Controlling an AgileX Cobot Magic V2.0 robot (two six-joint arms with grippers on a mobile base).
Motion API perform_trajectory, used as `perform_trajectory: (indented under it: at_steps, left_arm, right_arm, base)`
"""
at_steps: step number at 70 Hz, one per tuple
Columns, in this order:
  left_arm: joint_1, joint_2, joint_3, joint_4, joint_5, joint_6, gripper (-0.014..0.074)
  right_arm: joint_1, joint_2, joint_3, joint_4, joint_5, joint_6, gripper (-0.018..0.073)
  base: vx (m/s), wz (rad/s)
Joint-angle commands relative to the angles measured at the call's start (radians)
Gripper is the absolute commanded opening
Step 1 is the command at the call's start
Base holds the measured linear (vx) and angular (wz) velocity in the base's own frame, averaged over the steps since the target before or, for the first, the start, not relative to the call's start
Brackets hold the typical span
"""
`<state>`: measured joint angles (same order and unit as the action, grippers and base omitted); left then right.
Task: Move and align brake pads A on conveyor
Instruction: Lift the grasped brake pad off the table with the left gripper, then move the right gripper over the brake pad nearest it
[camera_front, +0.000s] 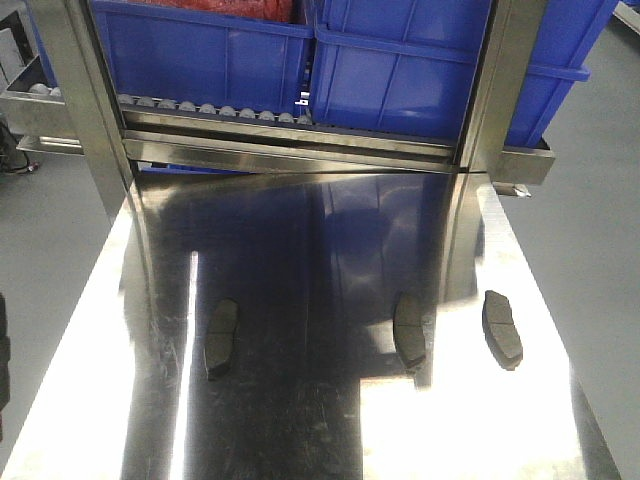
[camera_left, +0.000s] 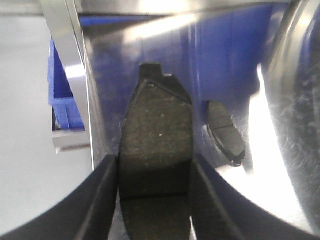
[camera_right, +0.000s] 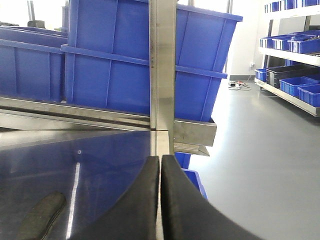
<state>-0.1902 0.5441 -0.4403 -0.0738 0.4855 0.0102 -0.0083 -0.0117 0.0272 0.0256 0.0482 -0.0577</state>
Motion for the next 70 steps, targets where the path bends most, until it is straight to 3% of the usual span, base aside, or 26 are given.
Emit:
perform_trajectory:
  at_steps: [1, 70]
  left_arm:
    - [-0.004, -0.067, -0.005, -0.015, -0.104, -0.004, -0.0006]
    - [-0.004, -0.133, -0.006, -0.015, -0.102, -0.004, -0.0006]
  right_arm:
    - [-0.007, -0.015, 0.006, -0.007, -0.076, -0.006, -0.001]
    - [-0.008, -0.014, 0.006, -0.007, -0.076, -0.006, -0.001]
  base:
    - [0.0, 0.0]
    - [0.0, 0.0]
